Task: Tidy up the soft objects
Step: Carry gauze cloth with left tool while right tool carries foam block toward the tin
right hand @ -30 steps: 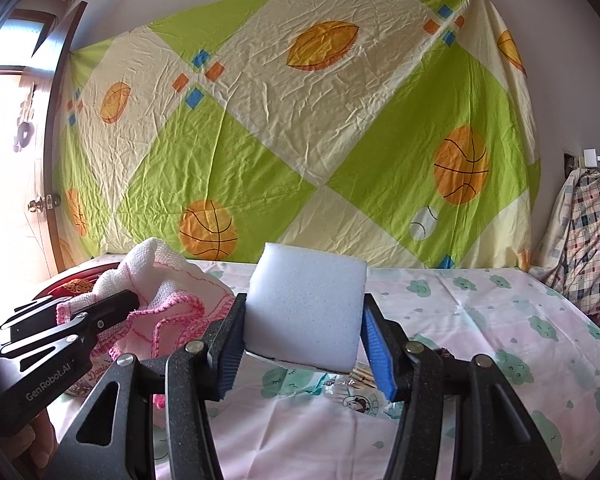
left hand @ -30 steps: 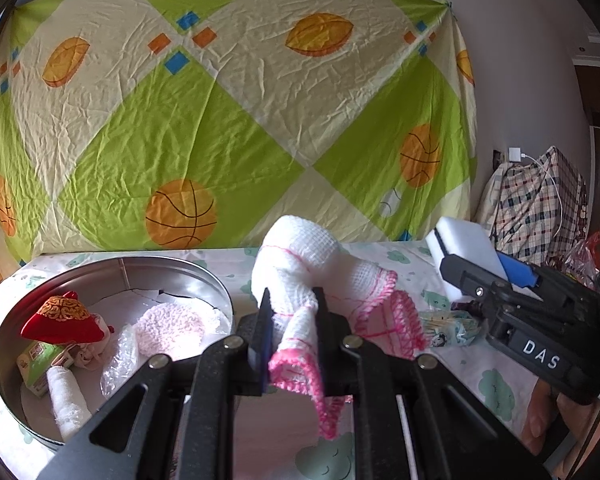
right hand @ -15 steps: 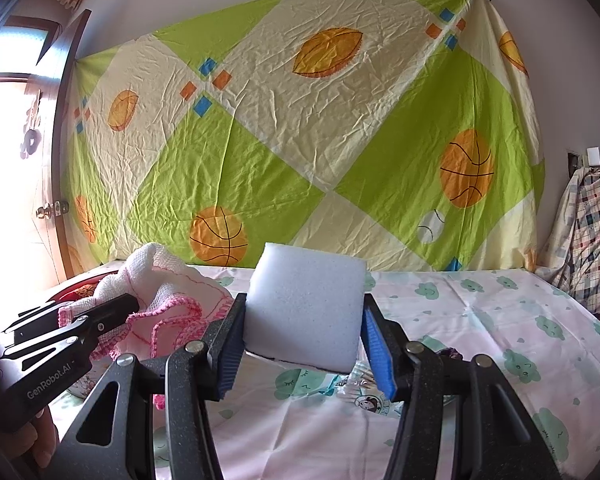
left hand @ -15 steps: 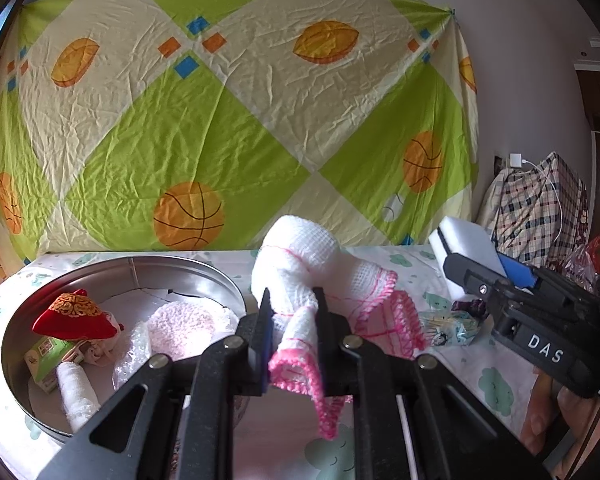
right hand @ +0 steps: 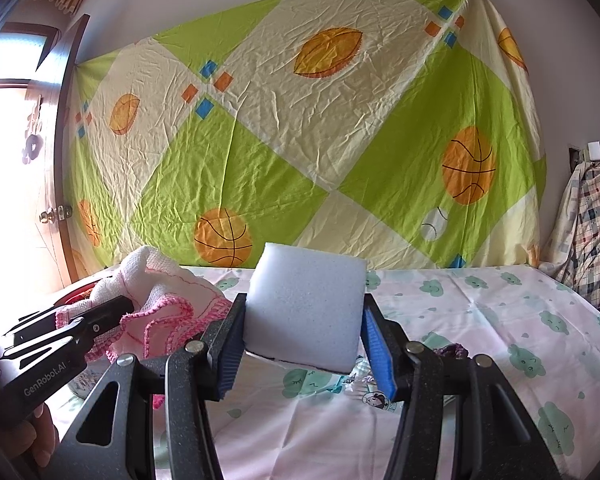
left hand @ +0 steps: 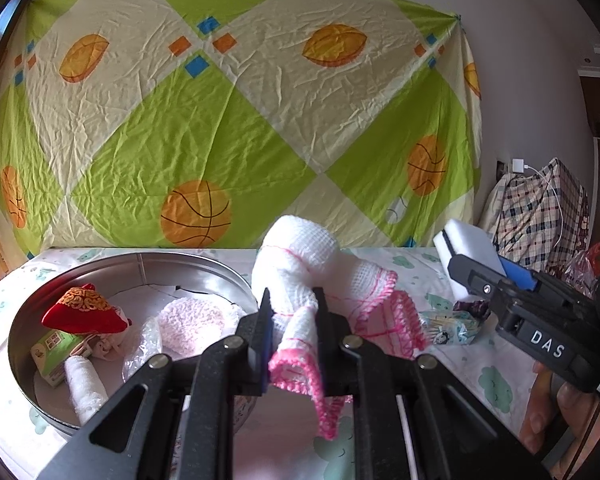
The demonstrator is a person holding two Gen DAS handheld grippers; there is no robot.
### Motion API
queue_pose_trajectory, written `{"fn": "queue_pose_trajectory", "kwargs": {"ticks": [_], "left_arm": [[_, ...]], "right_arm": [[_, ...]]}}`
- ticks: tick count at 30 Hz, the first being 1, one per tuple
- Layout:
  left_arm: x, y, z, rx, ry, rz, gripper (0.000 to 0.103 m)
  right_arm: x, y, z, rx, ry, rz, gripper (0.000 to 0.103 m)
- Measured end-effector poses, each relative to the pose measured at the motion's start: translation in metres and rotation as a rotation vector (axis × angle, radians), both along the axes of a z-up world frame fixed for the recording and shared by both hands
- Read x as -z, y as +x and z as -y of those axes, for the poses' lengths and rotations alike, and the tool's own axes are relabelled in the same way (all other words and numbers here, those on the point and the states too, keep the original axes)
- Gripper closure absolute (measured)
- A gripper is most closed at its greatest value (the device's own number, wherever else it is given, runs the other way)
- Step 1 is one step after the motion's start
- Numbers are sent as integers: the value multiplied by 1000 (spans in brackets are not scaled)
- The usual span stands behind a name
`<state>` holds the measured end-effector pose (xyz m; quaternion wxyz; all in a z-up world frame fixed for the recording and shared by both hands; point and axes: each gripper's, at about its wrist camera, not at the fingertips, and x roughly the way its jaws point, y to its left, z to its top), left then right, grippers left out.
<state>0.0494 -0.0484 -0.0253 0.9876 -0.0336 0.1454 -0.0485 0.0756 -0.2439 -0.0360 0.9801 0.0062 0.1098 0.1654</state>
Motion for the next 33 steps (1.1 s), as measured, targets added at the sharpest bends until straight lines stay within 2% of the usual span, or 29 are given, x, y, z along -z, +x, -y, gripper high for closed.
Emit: {"fn": "queue_pose_trajectory", "kwargs": {"ticks": [33], "left_arm": [[-2, -17, -27, -19, -58, 18, 89]], "right_arm": [[3, -9, -28, -61, 6, -7, 47]]}}
